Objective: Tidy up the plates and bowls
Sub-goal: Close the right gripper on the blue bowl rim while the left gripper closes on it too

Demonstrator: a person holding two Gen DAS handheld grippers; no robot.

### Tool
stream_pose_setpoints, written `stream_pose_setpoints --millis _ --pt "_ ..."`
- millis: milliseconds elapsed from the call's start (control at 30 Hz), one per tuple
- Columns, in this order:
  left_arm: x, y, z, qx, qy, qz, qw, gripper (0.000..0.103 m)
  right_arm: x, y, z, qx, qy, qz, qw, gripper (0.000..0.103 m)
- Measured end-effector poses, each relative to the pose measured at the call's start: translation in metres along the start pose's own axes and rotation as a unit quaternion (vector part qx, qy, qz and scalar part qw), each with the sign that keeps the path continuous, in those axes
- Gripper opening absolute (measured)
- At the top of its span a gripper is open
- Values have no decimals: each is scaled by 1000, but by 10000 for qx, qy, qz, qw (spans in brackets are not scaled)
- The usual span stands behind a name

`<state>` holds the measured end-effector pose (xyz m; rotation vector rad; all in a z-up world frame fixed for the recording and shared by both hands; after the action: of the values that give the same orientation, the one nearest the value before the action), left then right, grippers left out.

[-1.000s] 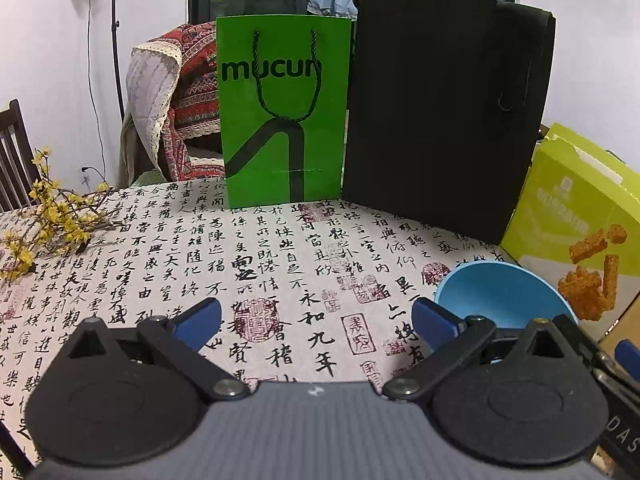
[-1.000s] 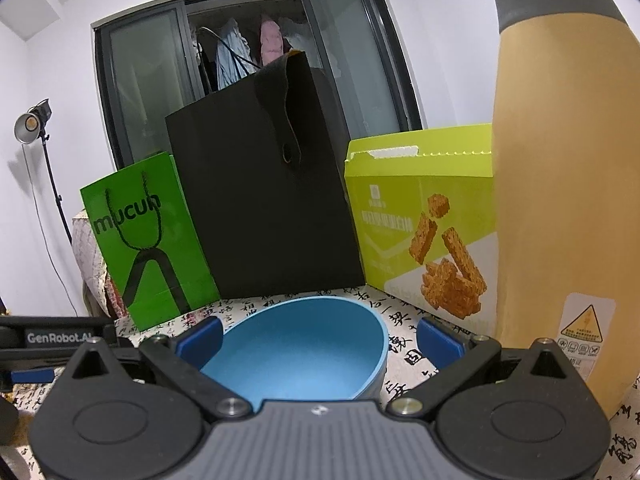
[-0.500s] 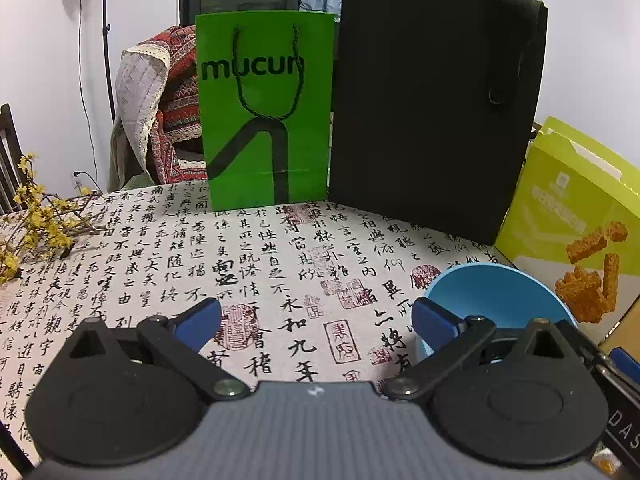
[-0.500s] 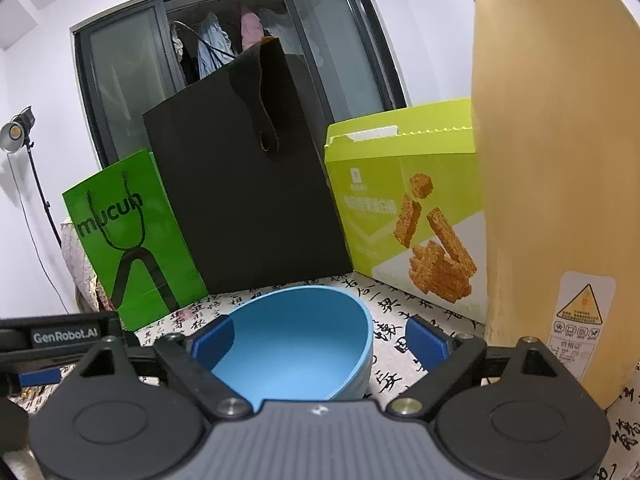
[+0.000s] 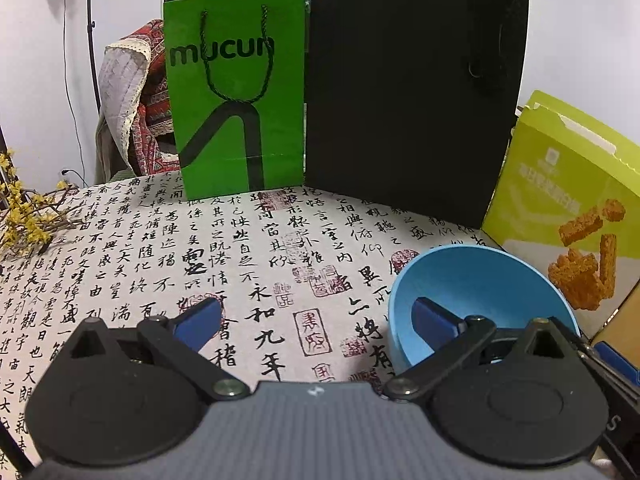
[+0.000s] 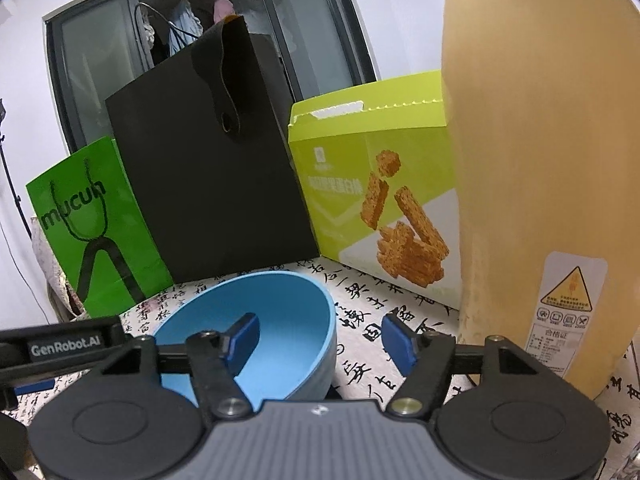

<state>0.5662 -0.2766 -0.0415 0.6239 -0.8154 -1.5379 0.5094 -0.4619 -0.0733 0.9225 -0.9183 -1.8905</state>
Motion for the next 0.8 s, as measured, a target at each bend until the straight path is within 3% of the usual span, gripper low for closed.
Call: stream_pose_setpoints --millis 333,800 --pt "8 -7 -7 32 -7 -110 9999 103 -2 -8 -12 -215 -110 116 9996 50" --pt "18 -12 -11 91 -124 -212 9997 99 -7 -12 -20 -345 -94 188 9992 38"
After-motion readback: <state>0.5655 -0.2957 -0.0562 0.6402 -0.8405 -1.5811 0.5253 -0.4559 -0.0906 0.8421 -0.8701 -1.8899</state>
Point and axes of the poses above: each gripper's, at about its wrist camera, not at the fingertips, and z roughly against the way its jaws point, x to its right, y to its top, the point moved 9 cm from there along -z, roughly the way its jaws point, and after that the axes turned 3 degrees about z, right-handed, at the moved point
